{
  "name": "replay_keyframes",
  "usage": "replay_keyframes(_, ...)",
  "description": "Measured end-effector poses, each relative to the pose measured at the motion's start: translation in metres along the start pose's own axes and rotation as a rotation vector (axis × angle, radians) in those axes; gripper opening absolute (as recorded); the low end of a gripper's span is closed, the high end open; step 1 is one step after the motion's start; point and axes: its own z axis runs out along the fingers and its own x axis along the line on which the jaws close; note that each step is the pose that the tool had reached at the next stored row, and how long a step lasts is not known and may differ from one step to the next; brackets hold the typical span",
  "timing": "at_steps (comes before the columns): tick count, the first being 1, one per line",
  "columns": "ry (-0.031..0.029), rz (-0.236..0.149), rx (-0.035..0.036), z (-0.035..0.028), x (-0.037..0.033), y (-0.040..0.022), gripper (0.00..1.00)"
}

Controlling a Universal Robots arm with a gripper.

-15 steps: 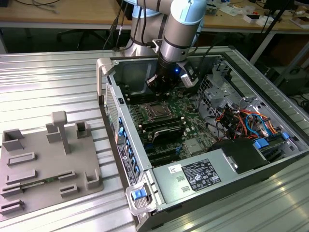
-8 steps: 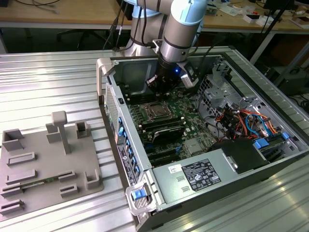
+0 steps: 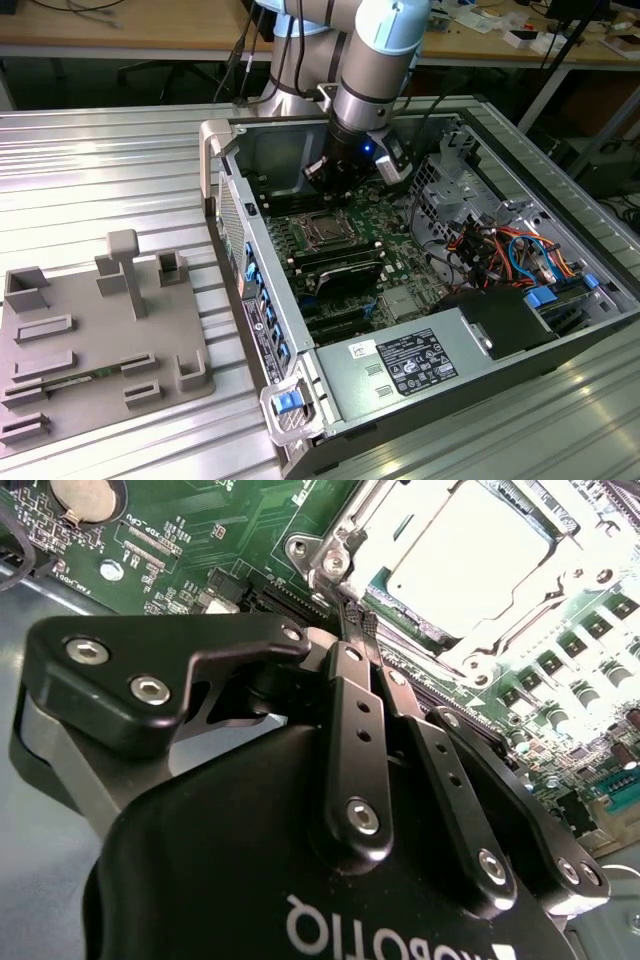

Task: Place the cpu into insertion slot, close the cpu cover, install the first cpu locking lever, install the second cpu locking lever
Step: 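Install the first cpu locking lever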

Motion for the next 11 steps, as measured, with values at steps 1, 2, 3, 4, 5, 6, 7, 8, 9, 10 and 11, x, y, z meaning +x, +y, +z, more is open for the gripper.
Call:
replay_keyframes(1, 0.0000, 0.001, 0.0001, 0.0005, -0.0002, -0.0001, 0.11)
replay_keyframes(2, 0.0000, 0.002, 0.0002, 0.0009, -0.0004, -0.0002, 0.11)
replay_keyframes(3, 0.0000, 0.002, 0.0003, 0.0013, -0.0004, -0.0003, 0.11)
replay_keyframes(4, 0.0000, 0.003, 0.0002, 0.0015, -0.0005, -0.0004, 0.11)
replay_keyframes(5, 0.0000, 0.003, 0.0003, 0.0018, -0.0006, -0.0006, 0.11)
replay_keyframes(6, -0.0001, 0.004, 0.0002, 0.0021, -0.0007, -0.0007, 0.11)
replay_keyframes(7, -0.0009, 0.005, -0.0010, 0.0029, -0.0008, -0.0007, 0.11)
replay_keyframes(8, -0.0011, 0.005, -0.0017, 0.0035, -0.0009, -0.0007, 0.11)
replay_keyframes(9, -0.0008, 0.005, -0.0010, 0.0037, -0.0009, -0.0008, 0.11)
replay_keyframes(10, -0.0004, 0.005, -0.0002, 0.0037, -0.0008, -0.0009, 0.11)
replay_keyframes(11, -0.0002, 0.005, 0.0000, 0.0036, -0.0008, -0.0010, 0.11)
